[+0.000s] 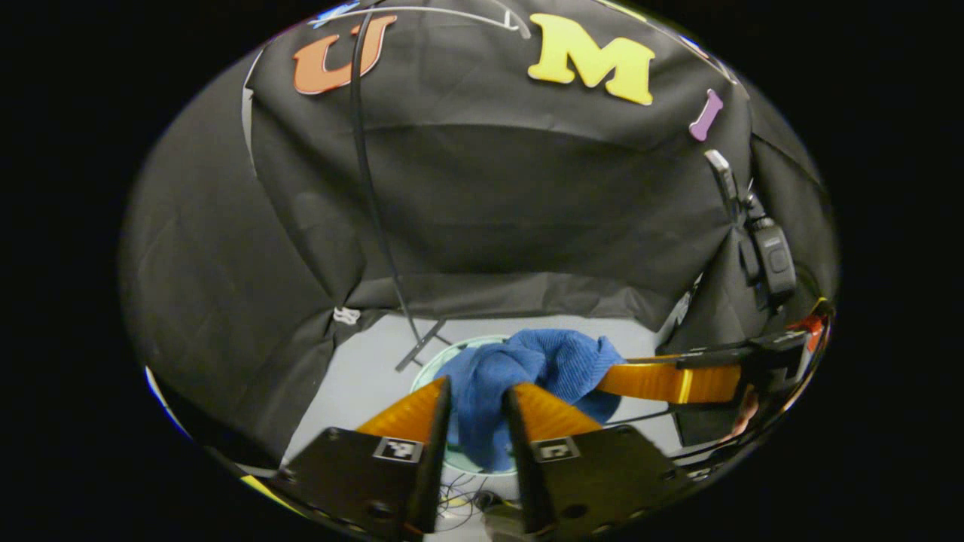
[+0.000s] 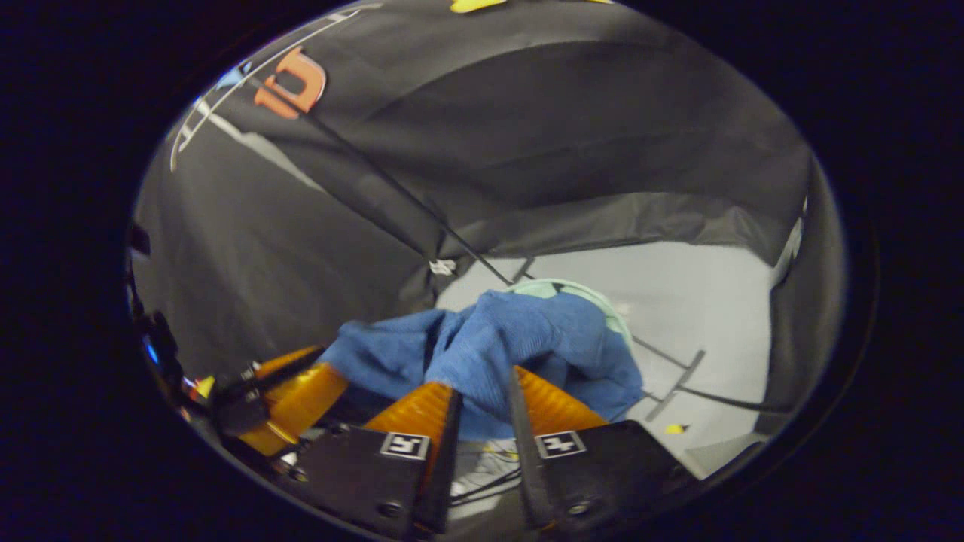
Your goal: Grasp the clothes on the hanger with both hands and then place them into the laundry hamper below.
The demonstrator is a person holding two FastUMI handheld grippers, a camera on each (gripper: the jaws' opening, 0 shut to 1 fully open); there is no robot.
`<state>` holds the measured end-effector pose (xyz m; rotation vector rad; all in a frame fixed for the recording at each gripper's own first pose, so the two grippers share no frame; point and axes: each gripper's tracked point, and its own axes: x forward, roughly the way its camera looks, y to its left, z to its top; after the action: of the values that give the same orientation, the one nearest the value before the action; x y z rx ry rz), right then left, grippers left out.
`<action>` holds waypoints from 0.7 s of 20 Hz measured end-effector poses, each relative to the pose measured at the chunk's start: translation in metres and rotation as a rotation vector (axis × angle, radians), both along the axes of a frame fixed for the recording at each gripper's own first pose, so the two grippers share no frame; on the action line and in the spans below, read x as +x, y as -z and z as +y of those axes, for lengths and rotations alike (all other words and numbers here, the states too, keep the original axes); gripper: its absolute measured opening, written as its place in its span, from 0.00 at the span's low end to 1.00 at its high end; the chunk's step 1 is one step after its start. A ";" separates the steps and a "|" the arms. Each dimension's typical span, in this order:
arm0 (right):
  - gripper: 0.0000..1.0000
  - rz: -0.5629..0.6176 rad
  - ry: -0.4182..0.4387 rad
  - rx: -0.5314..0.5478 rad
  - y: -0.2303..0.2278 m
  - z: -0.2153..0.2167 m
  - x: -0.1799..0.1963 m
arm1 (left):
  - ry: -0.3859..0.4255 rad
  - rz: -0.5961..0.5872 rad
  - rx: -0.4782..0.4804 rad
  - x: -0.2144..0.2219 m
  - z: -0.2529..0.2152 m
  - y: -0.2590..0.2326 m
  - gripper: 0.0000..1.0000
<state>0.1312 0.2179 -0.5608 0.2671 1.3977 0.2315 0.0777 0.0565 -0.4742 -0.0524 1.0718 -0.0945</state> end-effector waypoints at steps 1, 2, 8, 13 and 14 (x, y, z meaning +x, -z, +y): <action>0.56 -0.015 -0.020 -0.021 -0.008 -0.001 0.000 | -0.002 -0.005 0.005 0.000 0.003 -0.004 0.53; 0.70 -0.041 -0.034 -0.030 -0.017 0.000 0.005 | -0.002 -0.015 0.010 -0.002 0.008 -0.008 0.65; 0.90 -0.297 -0.005 -0.099 -0.096 -0.016 0.002 | 0.007 -0.176 -0.009 -0.001 0.015 -0.062 0.89; 0.93 -0.564 0.060 -0.137 -0.174 -0.021 -0.020 | 0.054 -0.383 -0.043 0.001 0.004 -0.153 0.95; 0.95 -0.616 0.072 -0.149 -0.191 -0.022 -0.026 | 0.064 -0.427 -0.054 0.000 -0.001 -0.173 0.95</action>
<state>0.1051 0.1959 -0.3699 0.1067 0.7879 0.1321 0.0775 0.0555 -0.3011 -0.0434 0.6440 -0.1839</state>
